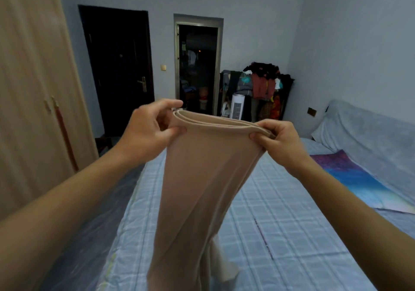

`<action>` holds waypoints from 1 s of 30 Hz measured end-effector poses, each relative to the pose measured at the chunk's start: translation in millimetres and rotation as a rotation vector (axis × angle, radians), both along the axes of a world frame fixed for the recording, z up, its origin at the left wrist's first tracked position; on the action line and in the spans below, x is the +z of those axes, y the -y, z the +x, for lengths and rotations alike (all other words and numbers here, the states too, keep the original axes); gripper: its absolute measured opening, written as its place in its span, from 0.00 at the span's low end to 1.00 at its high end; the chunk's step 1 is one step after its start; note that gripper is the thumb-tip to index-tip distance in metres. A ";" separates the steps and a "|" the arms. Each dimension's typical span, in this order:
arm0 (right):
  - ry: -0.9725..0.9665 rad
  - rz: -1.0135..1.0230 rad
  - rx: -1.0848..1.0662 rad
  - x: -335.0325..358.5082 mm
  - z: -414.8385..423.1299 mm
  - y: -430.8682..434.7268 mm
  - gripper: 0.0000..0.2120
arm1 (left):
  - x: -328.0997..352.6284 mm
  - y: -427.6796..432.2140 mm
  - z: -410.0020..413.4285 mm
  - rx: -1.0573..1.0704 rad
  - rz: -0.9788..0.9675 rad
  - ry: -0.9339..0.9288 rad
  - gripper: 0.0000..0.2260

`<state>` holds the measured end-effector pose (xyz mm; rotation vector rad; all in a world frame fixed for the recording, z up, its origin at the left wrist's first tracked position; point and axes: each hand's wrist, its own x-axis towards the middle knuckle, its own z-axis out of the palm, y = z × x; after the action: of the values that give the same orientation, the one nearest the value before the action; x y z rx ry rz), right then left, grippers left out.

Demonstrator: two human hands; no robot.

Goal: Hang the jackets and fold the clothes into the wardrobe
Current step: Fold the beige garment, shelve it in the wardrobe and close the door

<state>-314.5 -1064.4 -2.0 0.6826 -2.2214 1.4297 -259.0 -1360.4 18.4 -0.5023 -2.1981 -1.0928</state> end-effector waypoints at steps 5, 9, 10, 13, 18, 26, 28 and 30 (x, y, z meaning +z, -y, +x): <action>-0.023 -0.059 -0.043 9.4 24.9 -14.3 0.08 | 22.3 -26.9 26.4 -0.002 0.117 0.122 0.04; -0.057 -0.159 -0.042 20.5 41.9 -31.3 0.01 | 35.3 -48.7 53.7 -0.016 0.158 0.072 0.01; -0.080 -0.186 -0.029 24.4 46.3 -37.4 0.02 | 39.3 -54.3 60.0 -0.021 0.167 0.053 0.01; -0.131 -0.256 0.011 35.5 60.3 -59.5 0.04 | 51.2 -79.3 78.8 -0.041 0.208 0.008 0.01; -0.120 -0.300 0.103 45.4 86.7 -103.9 0.05 | 61.3 -130.2 107.3 -0.048 0.256 0.004 0.03; -0.129 -0.391 0.224 49.2 118.3 -166.2 0.01 | 62.7 -189.6 133.4 -0.093 0.421 0.048 0.04; -0.121 -0.400 0.234 51.9 118.5 -174.4 0.02 | 63.2 -197.8 133.5 -0.112 0.453 0.036 0.04; -0.113 -0.383 0.232 54.1 114.4 -180.7 0.02 | 60.9 -202.8 128.6 -0.124 0.464 0.028 0.05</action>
<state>-200.1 -883.7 52.1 0.8790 -1.7555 1.8157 -130.4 -1157.6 79.3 -0.4187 -1.8663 -1.6252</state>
